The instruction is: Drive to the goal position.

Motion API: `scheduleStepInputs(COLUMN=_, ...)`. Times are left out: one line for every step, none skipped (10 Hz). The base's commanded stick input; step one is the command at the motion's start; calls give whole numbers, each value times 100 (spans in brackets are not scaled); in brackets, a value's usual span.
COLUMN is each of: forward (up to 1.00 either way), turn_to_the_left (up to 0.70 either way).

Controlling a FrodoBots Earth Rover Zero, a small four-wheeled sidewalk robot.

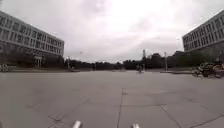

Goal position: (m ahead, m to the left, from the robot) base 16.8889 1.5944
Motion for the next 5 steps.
scheduleStepInputs(forward=70, turn_to_the_left=-34)
scheduleStepInputs(forward=70, turn_to_the_left=0)
scheduleStepInputs(forward=70, turn_to_the_left=0)
scheduleStepInputs(forward=70, turn_to_the_left=0)
scheduleStepInputs(forward=70, turn_to_the_left=0)
